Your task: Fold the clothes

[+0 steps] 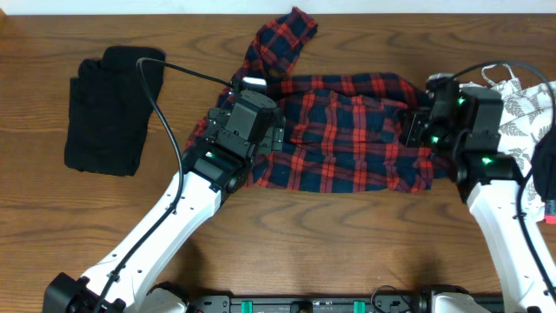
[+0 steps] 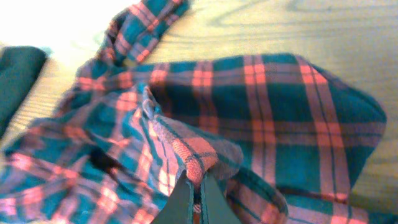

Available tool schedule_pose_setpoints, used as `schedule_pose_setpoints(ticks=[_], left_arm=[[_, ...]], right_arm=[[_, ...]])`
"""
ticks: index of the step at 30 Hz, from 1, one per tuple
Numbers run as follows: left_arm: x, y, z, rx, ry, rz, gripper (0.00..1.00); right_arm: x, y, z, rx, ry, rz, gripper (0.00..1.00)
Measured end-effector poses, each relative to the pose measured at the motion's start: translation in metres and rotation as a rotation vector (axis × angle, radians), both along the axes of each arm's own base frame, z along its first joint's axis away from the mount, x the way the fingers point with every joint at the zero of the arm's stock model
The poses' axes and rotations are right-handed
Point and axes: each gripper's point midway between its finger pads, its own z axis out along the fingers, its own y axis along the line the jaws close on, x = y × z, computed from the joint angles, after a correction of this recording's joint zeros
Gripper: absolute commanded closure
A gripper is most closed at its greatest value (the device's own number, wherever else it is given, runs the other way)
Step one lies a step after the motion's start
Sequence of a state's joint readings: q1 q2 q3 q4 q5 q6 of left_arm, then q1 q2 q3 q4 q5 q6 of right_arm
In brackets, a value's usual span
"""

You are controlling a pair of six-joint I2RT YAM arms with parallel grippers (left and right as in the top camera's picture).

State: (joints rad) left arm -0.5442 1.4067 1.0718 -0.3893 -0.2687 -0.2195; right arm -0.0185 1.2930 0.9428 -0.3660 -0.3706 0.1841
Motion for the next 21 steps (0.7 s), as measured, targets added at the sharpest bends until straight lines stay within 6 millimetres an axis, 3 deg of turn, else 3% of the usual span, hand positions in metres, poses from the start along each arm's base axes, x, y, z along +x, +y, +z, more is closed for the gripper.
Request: schedule_pose_setpoints(ticks=[4, 8, 21], left_arm=[[0.0, 0.0, 0.0, 0.0, 0.0, 0.001, 0.02], [0.0, 0.0, 0.0, 0.0, 0.0, 0.0, 0.02], [0.0, 0.0, 0.0, 0.0, -0.001, 0.0, 0.02]], right_arm=[[-0.001, 0.003, 0.023, 0.028, 0.021, 0.0, 0.99], [-0.006, -0.005, 0.031, 0.038, 0.069, -0.047, 0.99], [-0.035, -0.083, 0.006, 0.153, 0.284, -0.398, 0.99]])
